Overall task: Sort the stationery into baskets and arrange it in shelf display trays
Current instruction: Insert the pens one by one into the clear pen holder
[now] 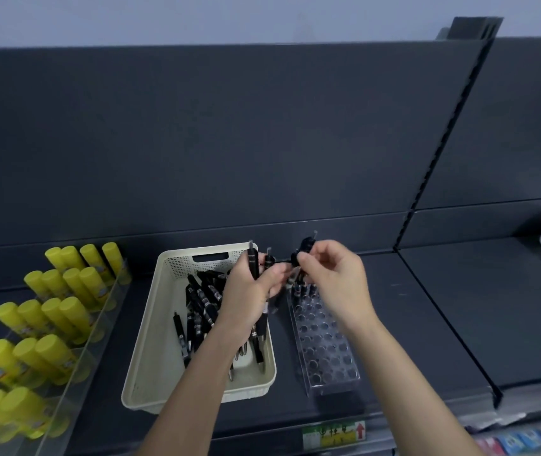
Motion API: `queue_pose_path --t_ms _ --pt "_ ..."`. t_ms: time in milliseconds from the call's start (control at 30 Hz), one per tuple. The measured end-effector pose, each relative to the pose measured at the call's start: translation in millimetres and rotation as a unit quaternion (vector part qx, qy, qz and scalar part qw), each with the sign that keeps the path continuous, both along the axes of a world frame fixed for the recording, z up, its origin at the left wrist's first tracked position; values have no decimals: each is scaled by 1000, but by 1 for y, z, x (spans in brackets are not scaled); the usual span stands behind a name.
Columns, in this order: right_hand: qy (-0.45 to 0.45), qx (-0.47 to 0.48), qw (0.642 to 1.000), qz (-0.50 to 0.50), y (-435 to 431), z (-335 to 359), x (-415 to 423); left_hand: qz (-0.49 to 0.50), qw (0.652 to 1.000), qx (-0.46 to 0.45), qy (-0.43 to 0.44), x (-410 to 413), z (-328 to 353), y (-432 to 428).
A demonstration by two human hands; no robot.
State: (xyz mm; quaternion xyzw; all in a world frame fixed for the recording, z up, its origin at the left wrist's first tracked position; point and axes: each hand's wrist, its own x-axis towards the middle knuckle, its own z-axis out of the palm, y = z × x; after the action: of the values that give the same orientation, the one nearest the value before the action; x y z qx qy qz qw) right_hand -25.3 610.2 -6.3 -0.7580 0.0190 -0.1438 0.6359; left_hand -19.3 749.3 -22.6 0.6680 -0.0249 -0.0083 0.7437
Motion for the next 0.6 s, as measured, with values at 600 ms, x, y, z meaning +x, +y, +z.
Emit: queue_pose_path --t_ms 600 --pt "-35 -219 970 -97 -22 -22 11 104 992 -40 58 3 -20 13"
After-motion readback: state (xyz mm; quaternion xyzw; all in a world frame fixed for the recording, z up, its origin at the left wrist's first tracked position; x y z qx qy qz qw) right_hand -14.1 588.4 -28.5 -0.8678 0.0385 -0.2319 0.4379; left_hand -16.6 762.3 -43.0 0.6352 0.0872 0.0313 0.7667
